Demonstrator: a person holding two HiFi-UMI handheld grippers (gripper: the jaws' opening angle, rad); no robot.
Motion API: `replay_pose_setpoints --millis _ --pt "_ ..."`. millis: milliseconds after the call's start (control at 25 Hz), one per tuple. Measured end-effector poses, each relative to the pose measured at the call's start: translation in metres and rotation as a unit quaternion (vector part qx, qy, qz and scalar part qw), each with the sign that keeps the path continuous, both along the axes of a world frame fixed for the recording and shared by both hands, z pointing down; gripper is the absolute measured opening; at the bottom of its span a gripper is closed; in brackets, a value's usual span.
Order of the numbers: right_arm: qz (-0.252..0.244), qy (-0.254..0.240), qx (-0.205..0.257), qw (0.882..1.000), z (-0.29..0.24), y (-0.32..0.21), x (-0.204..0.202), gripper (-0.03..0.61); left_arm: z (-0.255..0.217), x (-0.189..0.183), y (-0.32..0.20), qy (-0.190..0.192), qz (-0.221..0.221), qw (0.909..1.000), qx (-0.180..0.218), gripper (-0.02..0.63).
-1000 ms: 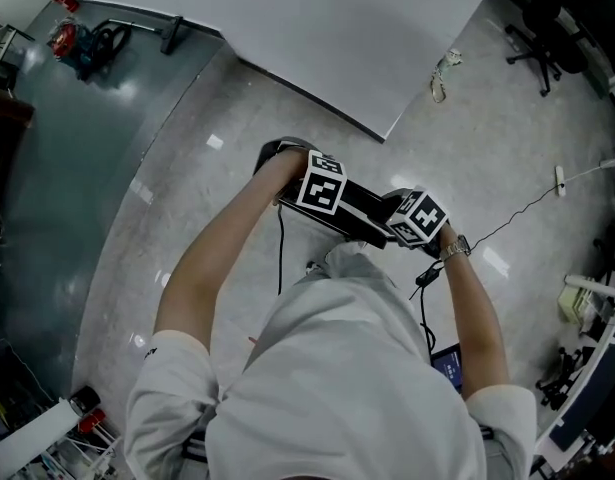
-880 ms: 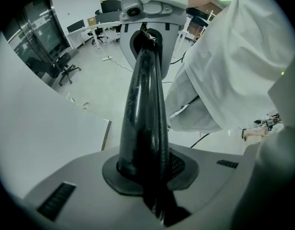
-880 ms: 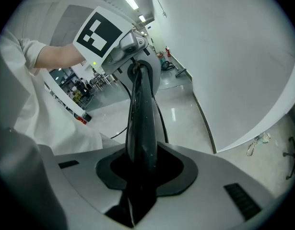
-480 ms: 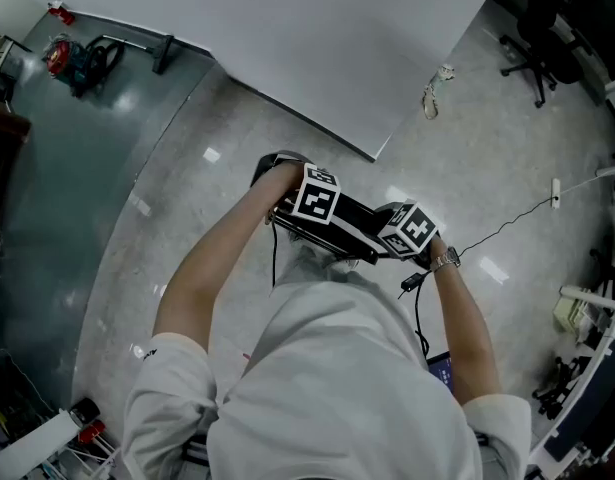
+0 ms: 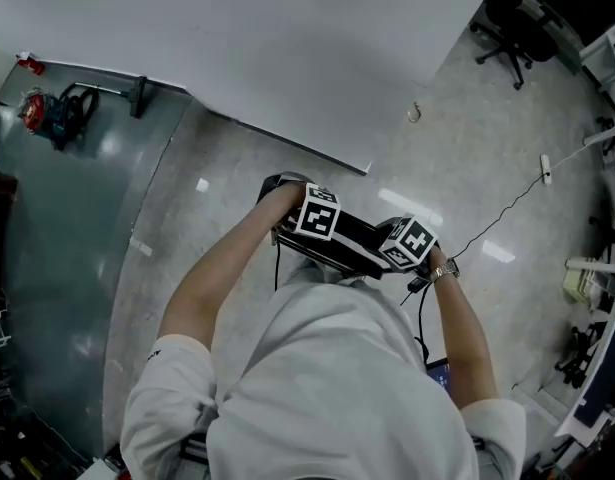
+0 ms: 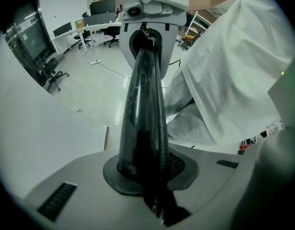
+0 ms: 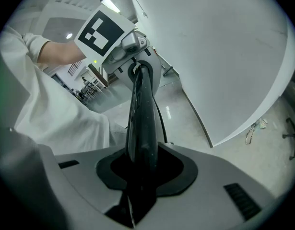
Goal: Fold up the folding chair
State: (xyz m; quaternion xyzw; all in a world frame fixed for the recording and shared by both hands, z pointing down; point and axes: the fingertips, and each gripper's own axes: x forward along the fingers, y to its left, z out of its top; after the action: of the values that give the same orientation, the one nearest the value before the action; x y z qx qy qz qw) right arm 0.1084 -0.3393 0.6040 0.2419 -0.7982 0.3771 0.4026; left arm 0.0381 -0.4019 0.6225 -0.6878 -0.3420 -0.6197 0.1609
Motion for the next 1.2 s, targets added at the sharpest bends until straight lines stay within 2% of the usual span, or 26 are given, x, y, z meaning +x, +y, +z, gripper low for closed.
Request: replay_pose_setpoints --millis 280,480,920,1200 --pt "0.012 0.005 -0.017 1.0 0.005 -0.019 0.0 0.097 0.007 0.001 -0.019 0.005 0.015 0.9997 -0.018 0.066" --pt "0.029 0.014 -0.011 0.999 0.006 -0.041 -0.005 0.097 0.01 -0.002 -0.044 0.012 0.031 0.9993 -0.013 0.065" --pt "0.059 0.048 0.034 0.997 -0.015 -0.096 0.022 0.097 -0.013 0.032 -0.105 0.05 0.056 0.9965 0.036 0.066" --pt "0.059 0.063 0.057 0.995 -0.021 -0.113 0.043 0.098 -0.022 0.052 -0.121 0.064 0.057 0.9947 0.057 0.066"
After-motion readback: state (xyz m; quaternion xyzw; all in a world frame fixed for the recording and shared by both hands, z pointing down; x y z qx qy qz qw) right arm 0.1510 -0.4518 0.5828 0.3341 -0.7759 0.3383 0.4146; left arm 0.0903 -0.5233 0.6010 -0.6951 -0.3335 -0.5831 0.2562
